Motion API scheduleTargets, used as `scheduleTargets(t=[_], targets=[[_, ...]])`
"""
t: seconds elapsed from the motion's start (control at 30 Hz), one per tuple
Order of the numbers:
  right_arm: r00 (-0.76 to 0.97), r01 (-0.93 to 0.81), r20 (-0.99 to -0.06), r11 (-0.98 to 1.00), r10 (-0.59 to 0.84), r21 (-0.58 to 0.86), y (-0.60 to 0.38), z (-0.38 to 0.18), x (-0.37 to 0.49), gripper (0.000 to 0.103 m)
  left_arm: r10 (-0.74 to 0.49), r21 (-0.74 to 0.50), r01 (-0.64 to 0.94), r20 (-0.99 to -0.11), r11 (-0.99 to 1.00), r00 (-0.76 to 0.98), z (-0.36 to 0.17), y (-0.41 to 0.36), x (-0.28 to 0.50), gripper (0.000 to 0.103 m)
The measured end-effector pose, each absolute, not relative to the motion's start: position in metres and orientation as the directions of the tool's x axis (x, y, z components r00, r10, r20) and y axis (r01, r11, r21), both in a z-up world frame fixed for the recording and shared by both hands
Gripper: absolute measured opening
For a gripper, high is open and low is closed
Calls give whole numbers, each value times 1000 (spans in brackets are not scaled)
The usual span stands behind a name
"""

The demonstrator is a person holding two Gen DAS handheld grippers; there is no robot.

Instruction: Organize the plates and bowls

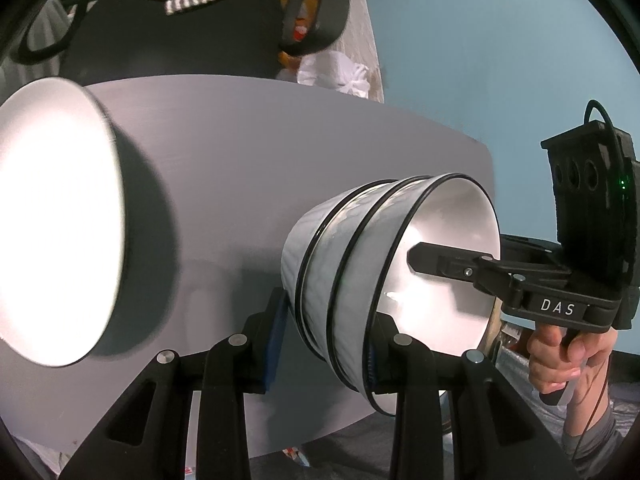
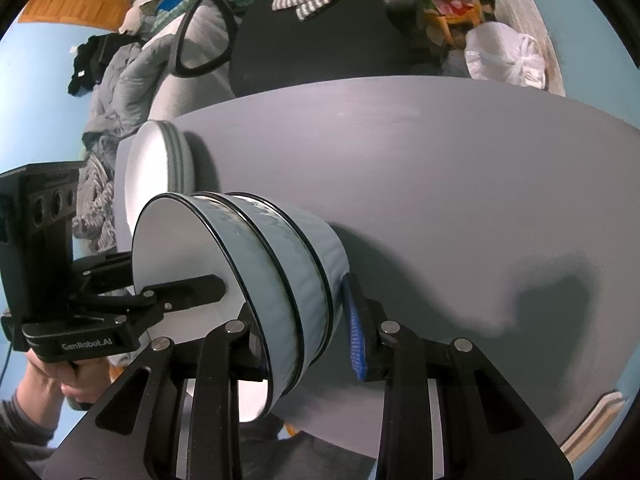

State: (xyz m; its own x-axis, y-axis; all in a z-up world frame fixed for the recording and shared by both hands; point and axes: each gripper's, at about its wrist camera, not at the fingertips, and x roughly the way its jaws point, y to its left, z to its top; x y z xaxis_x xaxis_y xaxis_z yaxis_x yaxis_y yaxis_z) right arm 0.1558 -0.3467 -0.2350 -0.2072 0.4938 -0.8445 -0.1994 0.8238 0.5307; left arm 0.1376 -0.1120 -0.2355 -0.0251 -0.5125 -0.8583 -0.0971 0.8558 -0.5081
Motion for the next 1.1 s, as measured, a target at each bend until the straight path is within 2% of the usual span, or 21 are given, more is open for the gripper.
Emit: scheduleTargets(t=[0.67, 1.1], targets=[[-189, -335, -856, 788, 482, 518, -245, -192, 166, 29, -489, -503, -185, -865, 845, 115, -195, -16, 118, 32], [-235, -412, -851, 745, 470, 525, -165, -193, 177, 29, -473, -498, -287, -867, 818, 154, -204, 62, 108, 32]])
